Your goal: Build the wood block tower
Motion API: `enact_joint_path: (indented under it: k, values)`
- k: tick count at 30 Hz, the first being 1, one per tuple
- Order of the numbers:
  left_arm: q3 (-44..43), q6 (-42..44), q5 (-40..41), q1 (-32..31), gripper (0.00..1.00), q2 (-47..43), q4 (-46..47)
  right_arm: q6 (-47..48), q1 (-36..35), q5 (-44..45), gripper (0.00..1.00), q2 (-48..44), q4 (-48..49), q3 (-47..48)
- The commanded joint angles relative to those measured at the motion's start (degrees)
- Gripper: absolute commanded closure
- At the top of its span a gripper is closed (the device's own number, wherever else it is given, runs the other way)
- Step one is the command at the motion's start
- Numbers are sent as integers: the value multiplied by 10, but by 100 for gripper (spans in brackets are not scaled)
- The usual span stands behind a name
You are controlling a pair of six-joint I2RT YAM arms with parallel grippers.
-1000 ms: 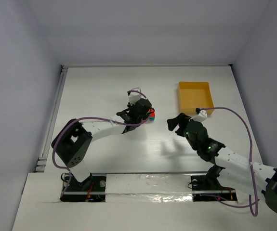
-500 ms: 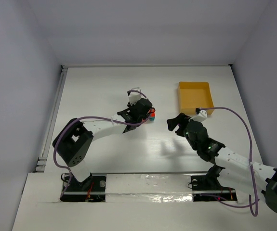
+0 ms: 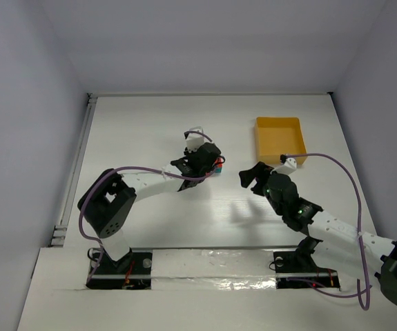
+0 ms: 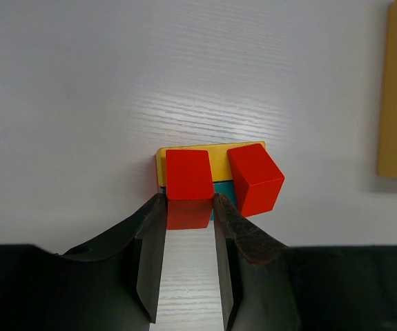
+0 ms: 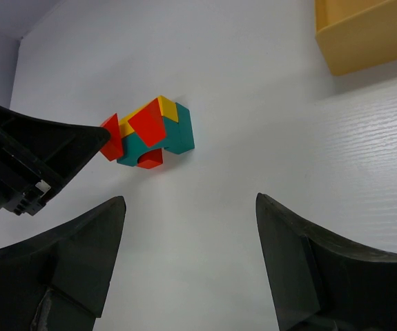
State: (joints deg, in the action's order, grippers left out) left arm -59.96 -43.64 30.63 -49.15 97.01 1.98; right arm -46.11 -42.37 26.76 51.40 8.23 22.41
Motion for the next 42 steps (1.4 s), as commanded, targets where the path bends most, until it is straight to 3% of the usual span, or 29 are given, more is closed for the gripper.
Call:
enact_joint_path:
  k: [1,42]
  values:
    - [-27,-10,22,-3,74,2,-6,4,3,8,18,-2,36,2]
    - [-46,-18,42,-9,70,19,-19,10,3,4,19,6,37,5]
